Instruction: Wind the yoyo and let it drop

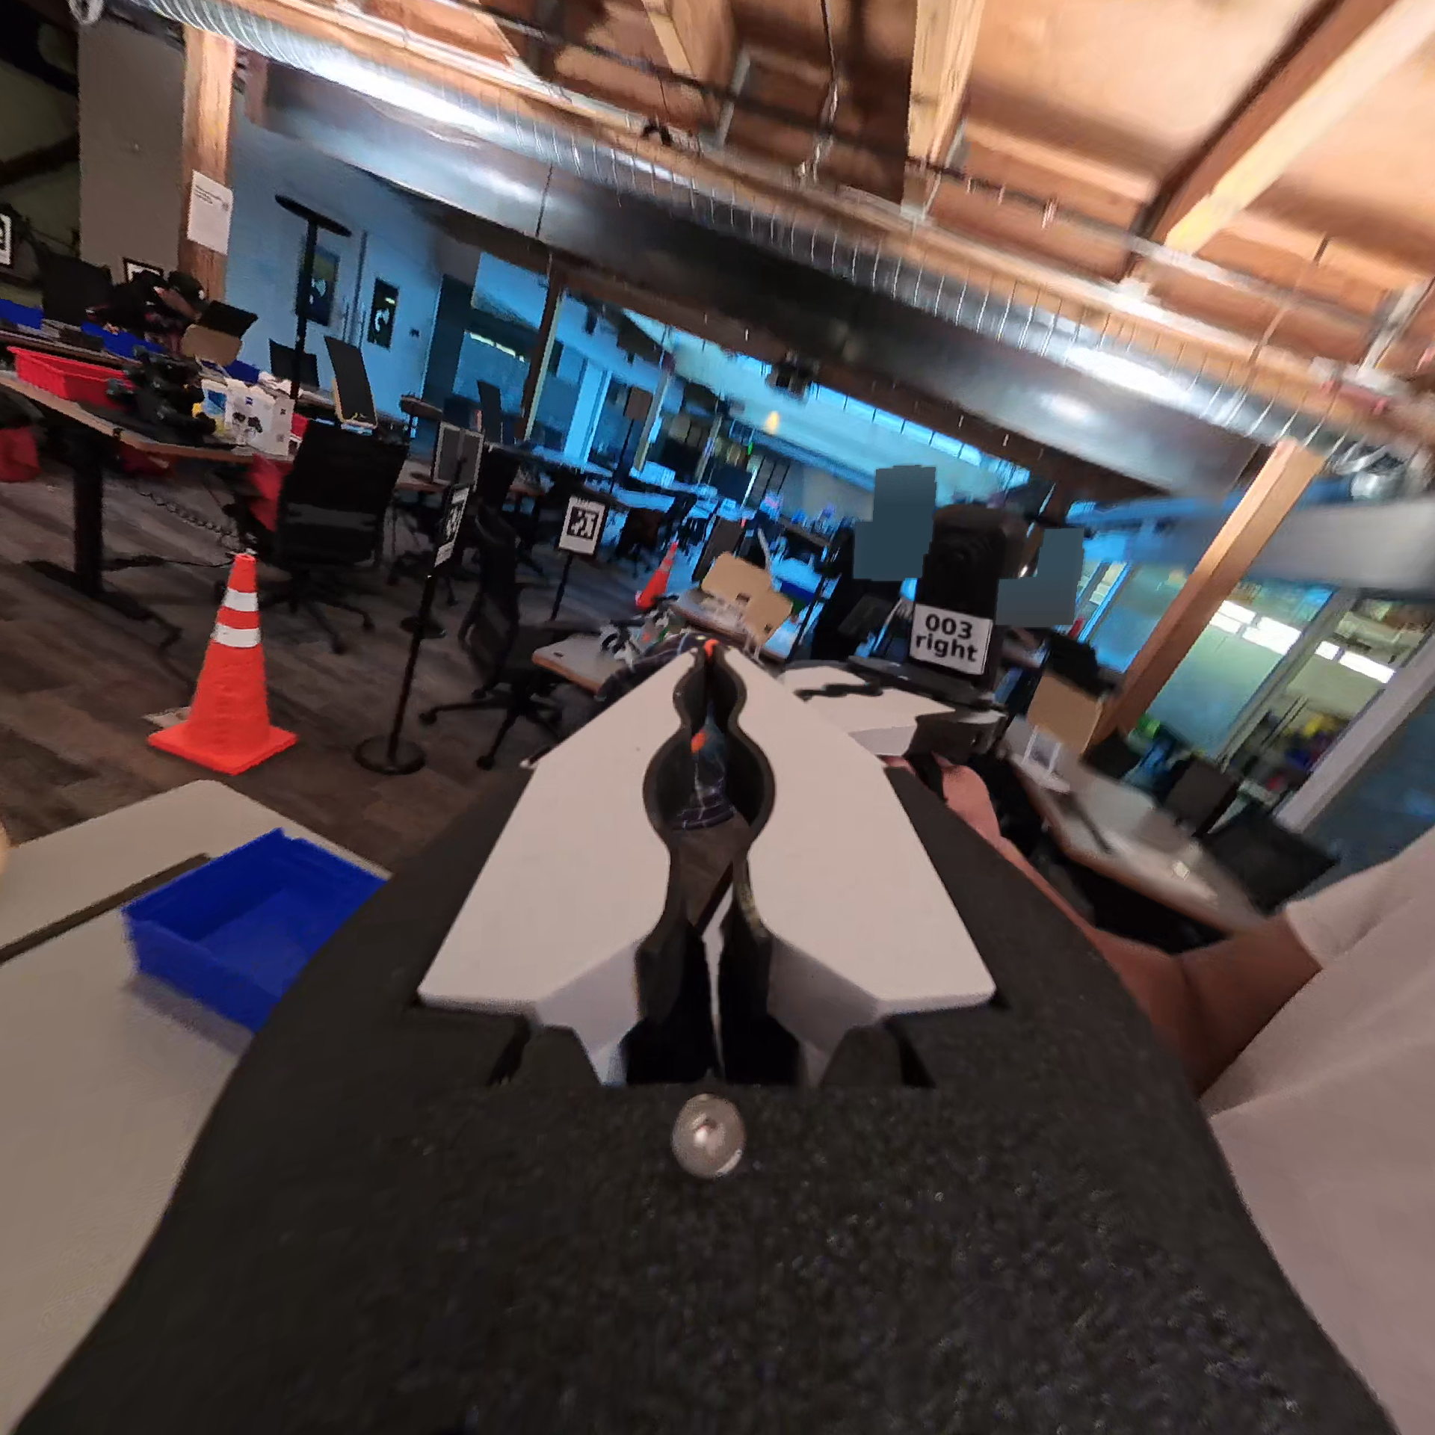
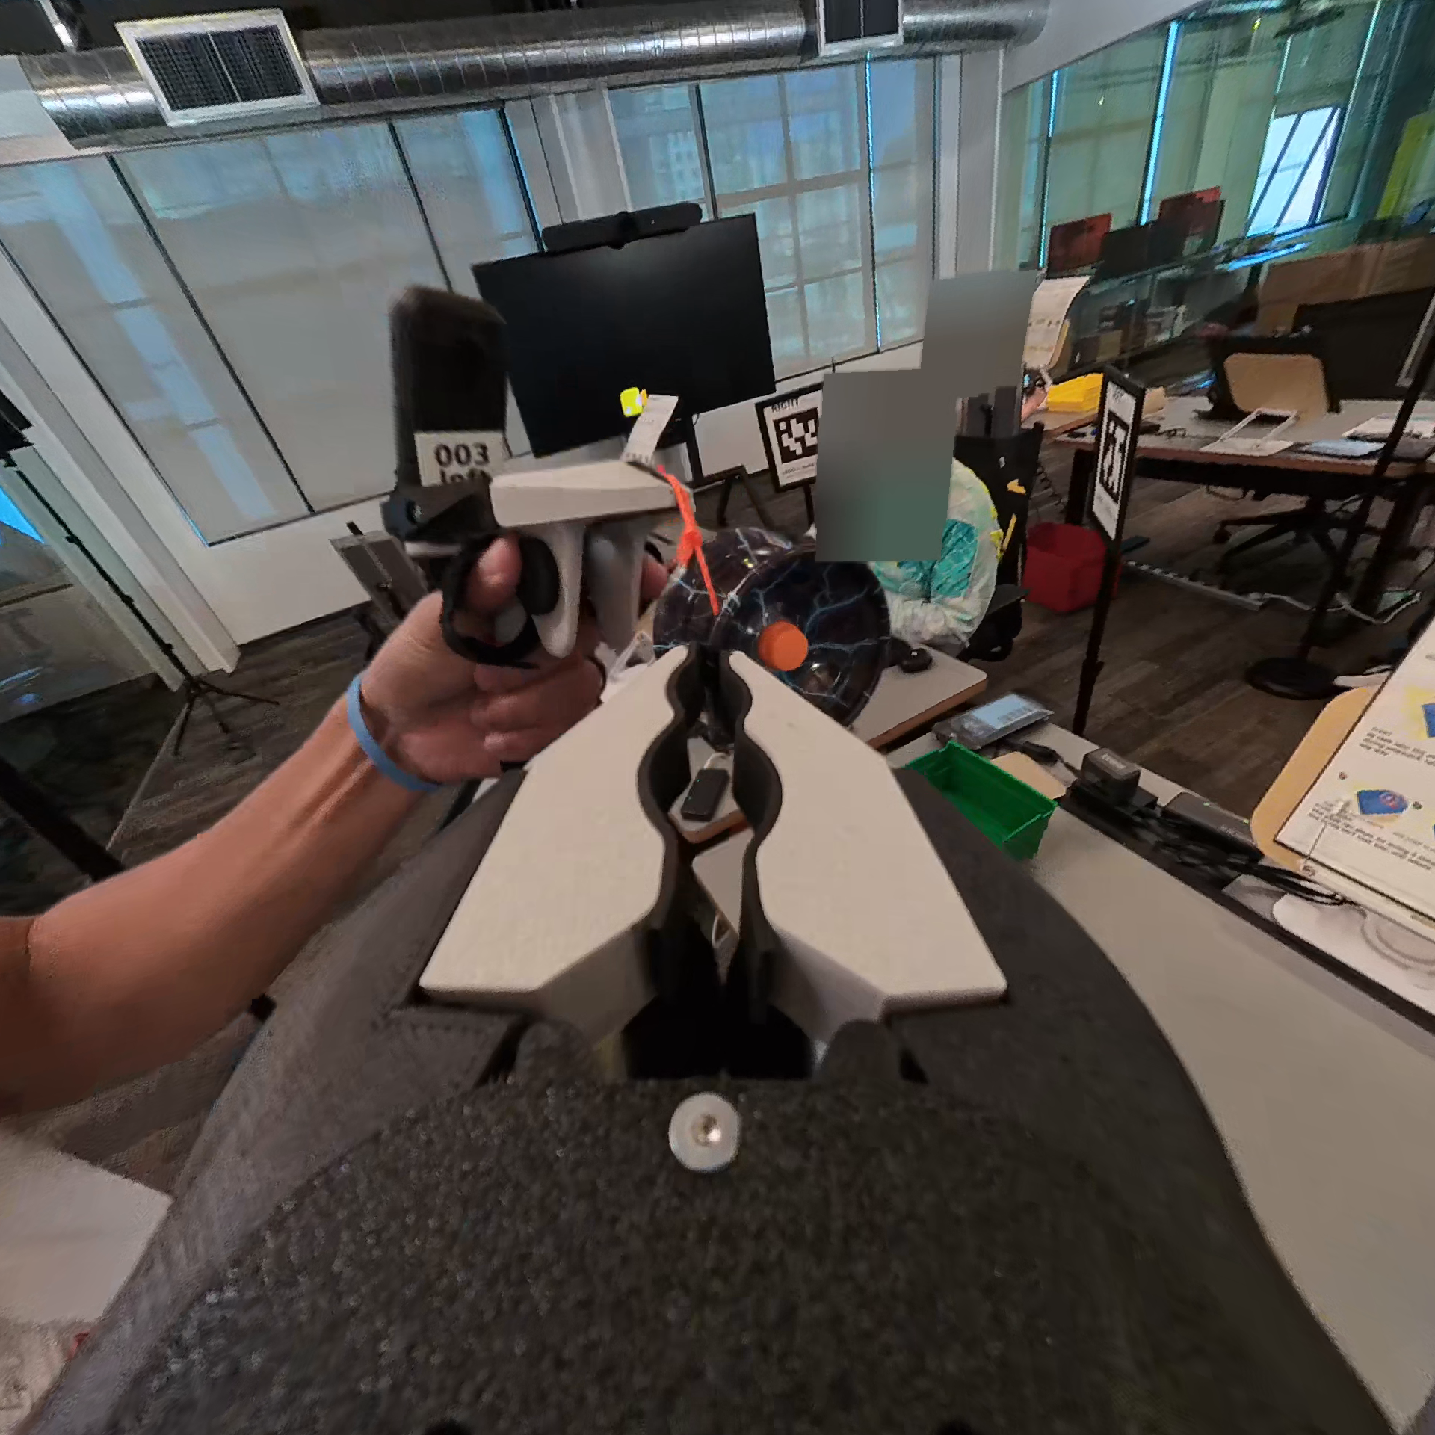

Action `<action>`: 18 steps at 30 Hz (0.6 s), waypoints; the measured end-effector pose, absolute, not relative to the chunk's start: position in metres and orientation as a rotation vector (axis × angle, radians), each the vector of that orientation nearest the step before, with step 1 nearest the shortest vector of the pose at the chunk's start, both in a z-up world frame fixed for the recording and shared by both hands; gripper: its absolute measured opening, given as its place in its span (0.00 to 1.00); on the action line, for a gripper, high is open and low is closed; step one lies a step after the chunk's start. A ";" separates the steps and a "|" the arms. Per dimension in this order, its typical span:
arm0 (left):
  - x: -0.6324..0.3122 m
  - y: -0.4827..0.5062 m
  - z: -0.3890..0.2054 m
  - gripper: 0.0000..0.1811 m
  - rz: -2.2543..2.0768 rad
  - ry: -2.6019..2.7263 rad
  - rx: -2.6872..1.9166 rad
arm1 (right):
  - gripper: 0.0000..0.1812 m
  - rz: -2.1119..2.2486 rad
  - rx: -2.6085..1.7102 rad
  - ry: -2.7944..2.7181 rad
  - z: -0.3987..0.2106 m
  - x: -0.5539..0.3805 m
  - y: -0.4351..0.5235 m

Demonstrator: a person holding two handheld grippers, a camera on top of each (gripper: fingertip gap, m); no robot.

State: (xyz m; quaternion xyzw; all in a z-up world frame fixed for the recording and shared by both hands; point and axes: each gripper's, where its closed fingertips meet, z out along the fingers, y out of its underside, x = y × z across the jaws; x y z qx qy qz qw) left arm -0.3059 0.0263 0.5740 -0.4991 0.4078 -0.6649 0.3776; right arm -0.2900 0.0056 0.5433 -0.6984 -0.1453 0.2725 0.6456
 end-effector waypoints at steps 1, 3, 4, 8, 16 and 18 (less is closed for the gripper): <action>-0.304 0.026 0.568 0.00 -1.736 0.995 -1.282 | 0.01 0.612 -1.613 -0.340 0.540 -0.288 0.003; -0.301 0.025 0.556 0.00 -1.785 0.913 -1.291 | 0.01 0.576 -1.659 -0.368 0.531 -0.286 0.000; -0.299 0.023 0.551 0.00 -1.801 0.888 -1.297 | 0.01 0.562 -1.672 -0.376 0.527 -0.284 -0.002; -0.296 0.018 0.533 0.03 -1.833 0.806 -1.319 | 0.01 0.562 -1.710 -0.386 0.511 -0.278 -0.005; -0.297 0.021 0.499 0.06 -1.849 0.715 -1.396 | 0.01 0.539 -1.764 -0.412 0.492 -0.266 -0.002; -0.300 0.020 0.495 0.08 -1.884 0.666 -1.411 | 0.01 0.521 -1.773 -0.419 0.488 -0.263 0.000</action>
